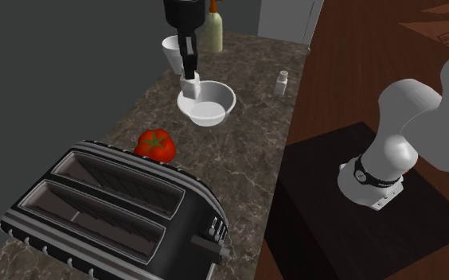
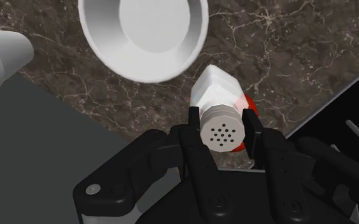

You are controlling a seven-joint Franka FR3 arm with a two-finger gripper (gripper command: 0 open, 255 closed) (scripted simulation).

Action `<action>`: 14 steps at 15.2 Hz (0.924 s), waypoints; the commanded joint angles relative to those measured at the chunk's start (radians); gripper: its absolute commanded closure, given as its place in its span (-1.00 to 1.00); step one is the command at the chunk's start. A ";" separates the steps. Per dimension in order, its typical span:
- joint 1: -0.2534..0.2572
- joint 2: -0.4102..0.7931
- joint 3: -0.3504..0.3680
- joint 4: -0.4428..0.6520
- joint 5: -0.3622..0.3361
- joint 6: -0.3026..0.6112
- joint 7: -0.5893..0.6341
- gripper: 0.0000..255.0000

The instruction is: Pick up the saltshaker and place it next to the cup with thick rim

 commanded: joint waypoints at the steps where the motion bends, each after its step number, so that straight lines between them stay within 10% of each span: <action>1: -0.023 0.024 -0.027 0.030 0.012 -0.003 -0.054 1.00; 14: -0.227 0.319 -0.156 0.380 0.177 -0.069 -0.396 1.00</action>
